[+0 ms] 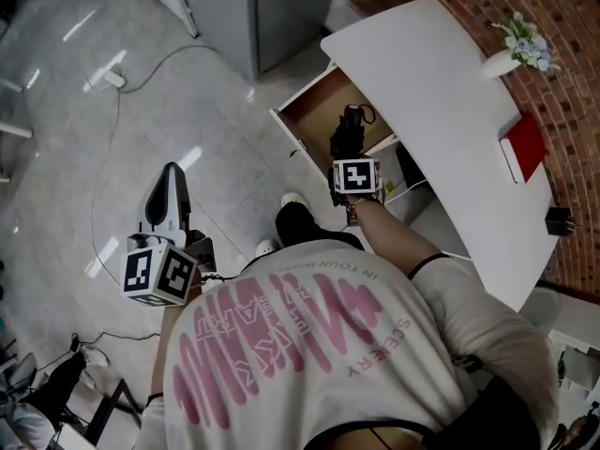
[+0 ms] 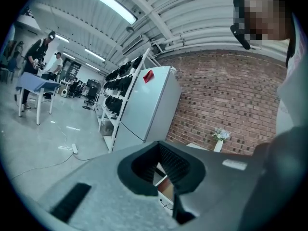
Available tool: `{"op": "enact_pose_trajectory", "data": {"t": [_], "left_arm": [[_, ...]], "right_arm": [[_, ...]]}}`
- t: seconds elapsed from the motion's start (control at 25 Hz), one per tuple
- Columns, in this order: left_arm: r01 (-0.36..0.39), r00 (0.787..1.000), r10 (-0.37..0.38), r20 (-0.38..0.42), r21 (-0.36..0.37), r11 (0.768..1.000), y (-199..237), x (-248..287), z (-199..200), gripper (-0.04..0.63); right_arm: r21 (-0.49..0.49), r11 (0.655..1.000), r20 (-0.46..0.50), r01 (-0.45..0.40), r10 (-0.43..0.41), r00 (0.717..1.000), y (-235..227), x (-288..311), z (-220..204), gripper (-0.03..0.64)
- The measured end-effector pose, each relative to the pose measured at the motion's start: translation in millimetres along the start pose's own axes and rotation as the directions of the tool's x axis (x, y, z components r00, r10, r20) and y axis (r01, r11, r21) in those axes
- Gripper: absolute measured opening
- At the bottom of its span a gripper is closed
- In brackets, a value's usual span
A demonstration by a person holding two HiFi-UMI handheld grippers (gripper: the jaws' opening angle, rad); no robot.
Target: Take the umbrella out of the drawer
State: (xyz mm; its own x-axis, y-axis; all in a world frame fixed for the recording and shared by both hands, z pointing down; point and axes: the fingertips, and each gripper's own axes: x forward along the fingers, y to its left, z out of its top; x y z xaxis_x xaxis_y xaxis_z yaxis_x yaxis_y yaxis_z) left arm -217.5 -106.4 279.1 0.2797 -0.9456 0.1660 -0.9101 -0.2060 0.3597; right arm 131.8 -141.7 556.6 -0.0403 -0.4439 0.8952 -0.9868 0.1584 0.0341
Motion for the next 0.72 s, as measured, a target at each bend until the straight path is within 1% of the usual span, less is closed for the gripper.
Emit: {"op": "enact_pose_trajectory", "data": {"t": [0.16,0.32,0.52,0.72], "left_arm": [[0.04,0.999,-0.04,0.019,0.005,0.999,-6,-1,9,0.005],[0.081,0.996,-0.081,0.031,0.016,0.997,-12,-6,20,0.005],[0.119,0.991,-0.121,0.06,0.029,0.992,-19,-10,35,0.005],[0.158,0.984,-0.161,0.079,0.038,0.987,-27,-16,46,0.005]], "right_arm": [[0.086,0.996,0.037,-0.032,0.029,0.999,8,-23,-2,0.256],[0.123,0.991,0.073,-0.055,0.046,0.996,16,-45,0,0.258],[0.19,0.974,0.138,-0.126,0.101,0.985,31,-66,6,0.257],[0.213,0.963,0.187,-0.165,0.126,0.974,47,-84,13,0.257]]}}
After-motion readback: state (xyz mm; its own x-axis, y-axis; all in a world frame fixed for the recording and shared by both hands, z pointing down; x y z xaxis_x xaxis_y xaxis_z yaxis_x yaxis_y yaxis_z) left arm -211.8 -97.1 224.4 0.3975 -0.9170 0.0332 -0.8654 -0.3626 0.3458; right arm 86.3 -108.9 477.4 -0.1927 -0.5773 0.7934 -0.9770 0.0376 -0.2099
